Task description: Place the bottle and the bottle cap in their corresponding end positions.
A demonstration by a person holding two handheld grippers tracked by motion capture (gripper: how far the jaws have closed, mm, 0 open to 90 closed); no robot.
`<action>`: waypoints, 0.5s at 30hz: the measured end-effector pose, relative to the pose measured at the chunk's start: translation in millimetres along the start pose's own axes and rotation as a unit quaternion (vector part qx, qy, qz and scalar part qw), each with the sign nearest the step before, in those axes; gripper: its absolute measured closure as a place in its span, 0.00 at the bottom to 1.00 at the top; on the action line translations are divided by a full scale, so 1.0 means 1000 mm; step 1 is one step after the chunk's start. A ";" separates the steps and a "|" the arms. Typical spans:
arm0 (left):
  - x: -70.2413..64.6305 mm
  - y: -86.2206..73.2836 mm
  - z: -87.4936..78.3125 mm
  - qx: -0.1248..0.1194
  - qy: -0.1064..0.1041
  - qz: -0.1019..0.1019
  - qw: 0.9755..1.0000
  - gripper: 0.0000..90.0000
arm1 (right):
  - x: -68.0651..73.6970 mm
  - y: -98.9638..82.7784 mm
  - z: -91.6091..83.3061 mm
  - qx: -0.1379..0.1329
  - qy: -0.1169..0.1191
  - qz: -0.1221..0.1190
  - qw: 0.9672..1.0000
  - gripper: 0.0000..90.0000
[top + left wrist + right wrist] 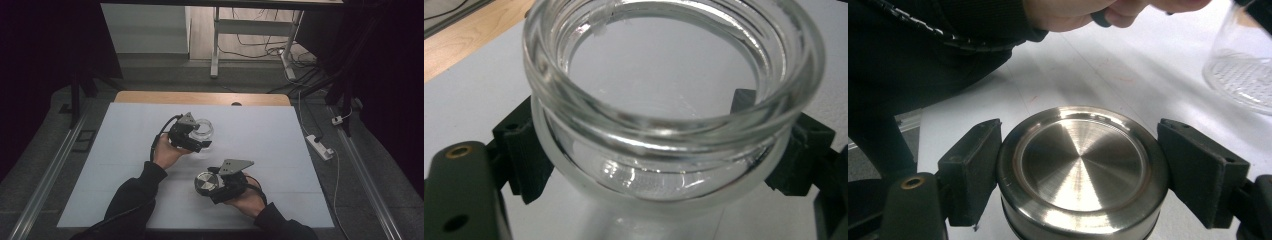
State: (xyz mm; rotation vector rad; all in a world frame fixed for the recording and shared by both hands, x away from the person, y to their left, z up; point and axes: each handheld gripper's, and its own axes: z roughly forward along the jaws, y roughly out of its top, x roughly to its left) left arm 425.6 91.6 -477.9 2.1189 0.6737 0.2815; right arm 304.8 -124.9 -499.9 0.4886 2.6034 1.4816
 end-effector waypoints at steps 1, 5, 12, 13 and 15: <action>0.001 0.000 0.001 0.002 0.002 0.002 1.000 0.17 | 0.000 -0.001 0.001 0.001 0.000 0.000 1.000 0.22; 0.003 0.001 0.005 -0.002 0.002 0.001 1.000 0.17 | 0.000 -0.003 0.006 0.007 0.000 -0.002 1.000 0.22; 0.004 0.002 0.013 0.000 0.006 0.002 1.000 0.17 | -0.002 -0.007 0.014 0.017 -0.002 -0.003 1.000 0.22; 0.005 0.002 0.014 0.000 0.006 0.001 1.000 0.17 | -0.002 -0.007 0.015 0.017 -0.003 -0.003 1.000 0.22; 0.005 0.002 0.017 0.001 0.007 0.002 1.000 0.17 | -0.004 -0.008 0.017 0.019 -0.005 -0.001 1.000 0.22</action>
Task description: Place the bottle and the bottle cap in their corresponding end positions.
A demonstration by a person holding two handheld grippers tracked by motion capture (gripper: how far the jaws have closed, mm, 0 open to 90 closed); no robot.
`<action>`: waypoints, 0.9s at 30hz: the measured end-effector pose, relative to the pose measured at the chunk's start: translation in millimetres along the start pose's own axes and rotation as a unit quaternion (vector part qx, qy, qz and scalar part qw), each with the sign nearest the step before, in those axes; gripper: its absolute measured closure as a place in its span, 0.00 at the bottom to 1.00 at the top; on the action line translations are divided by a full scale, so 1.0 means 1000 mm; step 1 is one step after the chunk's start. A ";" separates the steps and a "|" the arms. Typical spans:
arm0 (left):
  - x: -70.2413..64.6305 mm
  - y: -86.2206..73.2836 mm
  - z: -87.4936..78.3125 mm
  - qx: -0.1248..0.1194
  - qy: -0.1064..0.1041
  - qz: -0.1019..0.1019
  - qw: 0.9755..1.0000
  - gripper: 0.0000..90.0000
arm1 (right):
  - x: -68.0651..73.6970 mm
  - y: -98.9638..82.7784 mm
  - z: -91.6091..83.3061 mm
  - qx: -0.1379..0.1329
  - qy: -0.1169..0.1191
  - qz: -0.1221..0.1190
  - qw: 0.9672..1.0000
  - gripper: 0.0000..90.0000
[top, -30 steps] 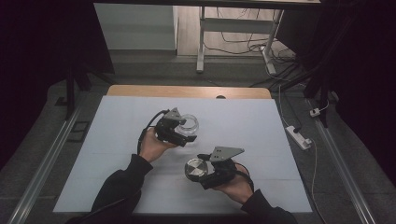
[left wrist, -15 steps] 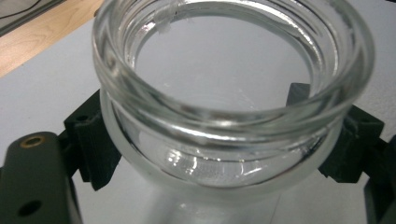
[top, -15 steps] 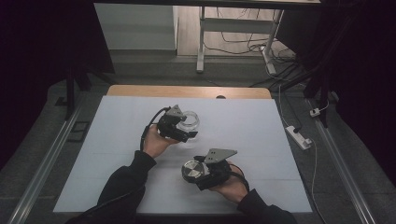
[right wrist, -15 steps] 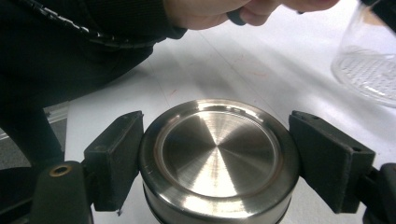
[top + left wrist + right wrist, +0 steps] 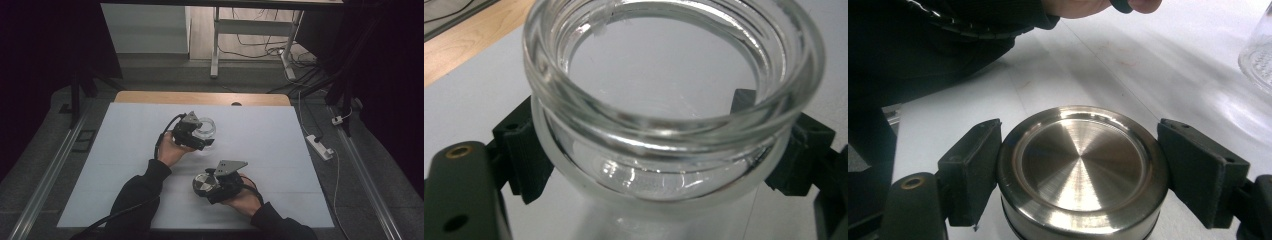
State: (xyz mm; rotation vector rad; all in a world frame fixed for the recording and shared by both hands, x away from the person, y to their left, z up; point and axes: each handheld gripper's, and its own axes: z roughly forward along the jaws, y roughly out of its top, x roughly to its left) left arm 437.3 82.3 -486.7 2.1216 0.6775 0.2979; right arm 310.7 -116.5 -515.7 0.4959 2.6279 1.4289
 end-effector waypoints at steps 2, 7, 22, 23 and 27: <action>0.000 -0.001 0.002 0.003 0.002 0.002 1.000 0.17 | -0.002 -0.001 0.002 0.002 -0.002 0.002 1.000 0.22; -0.001 -0.002 0.009 0.009 0.008 0.005 1.000 0.17 | -0.006 -0.004 0.007 0.011 -0.008 0.006 1.000 0.22; 0.000 -0.007 0.021 0.015 0.016 0.003 1.000 0.17 | -0.014 -0.008 0.020 0.036 -0.026 0.003 0.999 0.22; 0.000 -0.007 0.021 0.015 0.016 0.001 1.000 0.17 | -0.014 -0.008 0.021 0.038 -0.027 0.002 0.999 0.22; 0.001 -0.009 0.023 0.017 0.017 0.002 1.000 0.17 | -0.014 -0.009 0.023 0.049 -0.029 -0.001 0.998 0.22</action>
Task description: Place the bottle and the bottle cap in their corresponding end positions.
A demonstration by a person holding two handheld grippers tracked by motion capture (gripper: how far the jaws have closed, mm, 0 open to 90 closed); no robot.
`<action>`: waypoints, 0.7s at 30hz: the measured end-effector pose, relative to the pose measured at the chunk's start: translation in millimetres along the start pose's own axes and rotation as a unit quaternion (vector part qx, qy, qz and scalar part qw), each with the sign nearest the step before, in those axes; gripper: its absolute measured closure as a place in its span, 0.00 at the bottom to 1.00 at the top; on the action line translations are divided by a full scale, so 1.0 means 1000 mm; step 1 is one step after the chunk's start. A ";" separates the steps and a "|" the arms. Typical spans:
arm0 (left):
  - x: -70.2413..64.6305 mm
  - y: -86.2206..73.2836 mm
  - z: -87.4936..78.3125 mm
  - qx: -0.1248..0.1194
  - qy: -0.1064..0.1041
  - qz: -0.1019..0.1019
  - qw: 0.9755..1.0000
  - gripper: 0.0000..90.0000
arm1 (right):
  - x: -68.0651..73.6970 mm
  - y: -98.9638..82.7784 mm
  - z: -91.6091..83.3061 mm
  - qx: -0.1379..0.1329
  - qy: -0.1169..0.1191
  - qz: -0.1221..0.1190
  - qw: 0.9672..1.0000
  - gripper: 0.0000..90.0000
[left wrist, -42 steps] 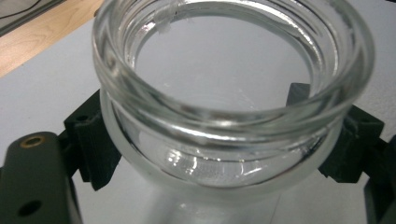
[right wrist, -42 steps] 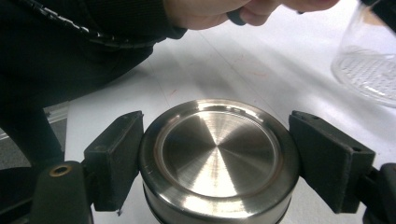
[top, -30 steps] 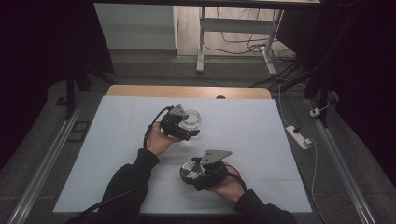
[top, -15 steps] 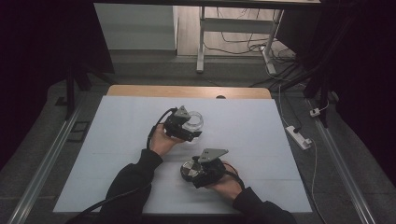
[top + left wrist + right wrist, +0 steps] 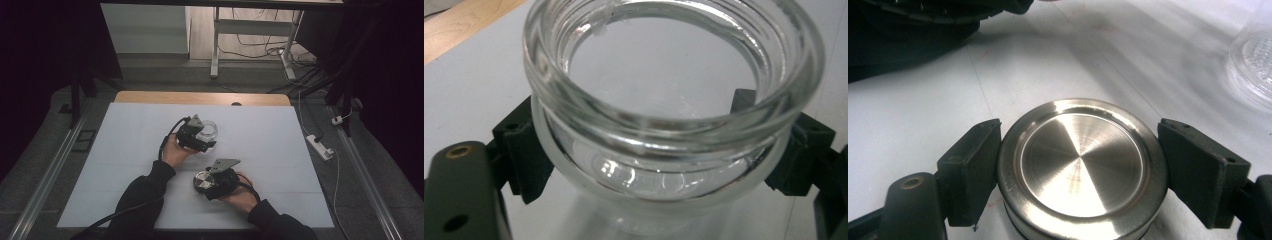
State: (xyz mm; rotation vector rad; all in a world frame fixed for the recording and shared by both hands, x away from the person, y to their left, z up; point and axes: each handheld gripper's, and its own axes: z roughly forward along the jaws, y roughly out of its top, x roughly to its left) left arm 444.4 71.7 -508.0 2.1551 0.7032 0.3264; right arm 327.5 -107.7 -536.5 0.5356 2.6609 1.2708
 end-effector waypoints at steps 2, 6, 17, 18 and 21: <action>-0.001 -0.001 0.001 0.003 0.000 0.001 1.000 0.17 | 0.000 0.000 0.001 0.006 -0.001 0.000 1.000 0.22; -0.001 -0.003 0.004 0.007 -0.001 0.003 1.000 0.17 | 0.002 0.001 0.003 0.017 -0.008 -0.008 1.000 0.22; 0.001 -0.007 0.004 0.005 -0.009 -0.002 1.000 0.17 | 0.001 0.001 0.005 0.033 -0.009 -0.007 0.999 0.20; 0.001 -0.007 0.004 0.005 -0.010 -0.003 1.000 0.17 | 0.002 0.001 0.005 0.034 -0.011 -0.009 0.999 0.19; 0.001 -0.006 0.004 0.007 -0.009 -0.004 1.000 0.17 | 0.002 0.001 0.006 0.034 -0.008 -0.011 0.999 0.17</action>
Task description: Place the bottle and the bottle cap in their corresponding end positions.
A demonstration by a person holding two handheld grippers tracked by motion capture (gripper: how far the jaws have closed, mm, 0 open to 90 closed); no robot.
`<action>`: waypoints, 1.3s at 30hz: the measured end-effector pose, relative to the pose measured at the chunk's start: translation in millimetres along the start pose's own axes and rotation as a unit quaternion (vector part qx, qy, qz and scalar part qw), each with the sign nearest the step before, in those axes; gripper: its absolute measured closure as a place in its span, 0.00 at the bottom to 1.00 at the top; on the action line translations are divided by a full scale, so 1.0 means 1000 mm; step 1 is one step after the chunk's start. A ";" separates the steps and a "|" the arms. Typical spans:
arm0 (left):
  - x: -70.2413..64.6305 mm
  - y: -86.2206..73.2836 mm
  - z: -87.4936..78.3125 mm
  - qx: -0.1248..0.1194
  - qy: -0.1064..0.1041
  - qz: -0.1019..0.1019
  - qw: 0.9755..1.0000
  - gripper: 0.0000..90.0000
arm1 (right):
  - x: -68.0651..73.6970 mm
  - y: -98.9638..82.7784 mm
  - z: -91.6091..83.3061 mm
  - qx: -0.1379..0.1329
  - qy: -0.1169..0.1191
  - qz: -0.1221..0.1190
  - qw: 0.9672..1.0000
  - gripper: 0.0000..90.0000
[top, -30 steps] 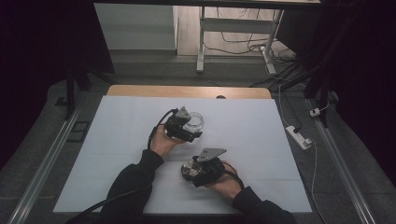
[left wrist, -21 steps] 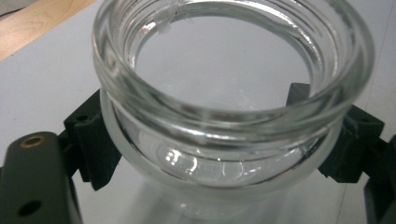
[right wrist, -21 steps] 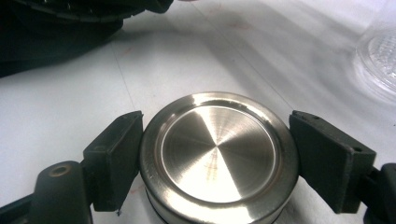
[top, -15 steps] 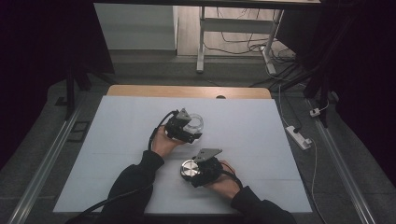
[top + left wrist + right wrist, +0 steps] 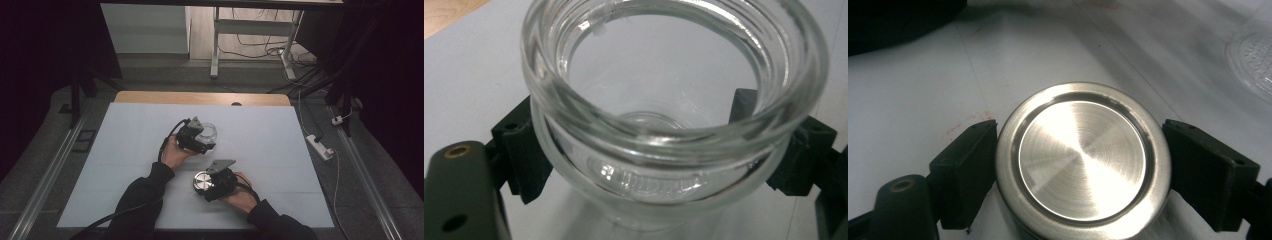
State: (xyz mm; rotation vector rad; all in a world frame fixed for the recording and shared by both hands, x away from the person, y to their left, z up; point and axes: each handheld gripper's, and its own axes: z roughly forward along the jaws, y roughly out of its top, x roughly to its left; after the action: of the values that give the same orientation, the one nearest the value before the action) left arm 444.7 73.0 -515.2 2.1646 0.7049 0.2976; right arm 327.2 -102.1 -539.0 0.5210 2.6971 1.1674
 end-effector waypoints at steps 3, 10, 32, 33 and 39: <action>0.000 0.000 -0.001 0.002 -0.002 -0.001 1.000 0.16 | 0.000 0.000 0.000 -0.002 0.004 0.003 1.000 0.15; 0.001 0.000 -0.006 0.012 -0.008 -0.019 1.000 0.08 | 0.001 0.003 -0.003 -0.013 0.005 0.011 1.000 0.11; -0.010 -0.017 -0.043 0.020 -0.028 -0.028 0.999 0.00 | -0.007 0.009 -0.028 -0.047 -0.005 0.040 0.998 0.07; -0.011 -0.018 -0.045 0.020 -0.030 -0.027 0.999 0.00 | -0.007 0.009 -0.029 -0.047 -0.006 0.041 0.998 0.06; -0.018 -0.027 -0.053 0.022 -0.029 -0.028 0.999 0.00 | -0.009 0.008 -0.033 -0.045 -0.003 0.047 0.998 0.04</action>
State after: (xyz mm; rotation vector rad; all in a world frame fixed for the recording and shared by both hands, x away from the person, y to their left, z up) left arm 397.0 110.4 -501.4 2.1807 0.7451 0.1910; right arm 328.4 -122.1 -510.5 0.6437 2.6271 1.3021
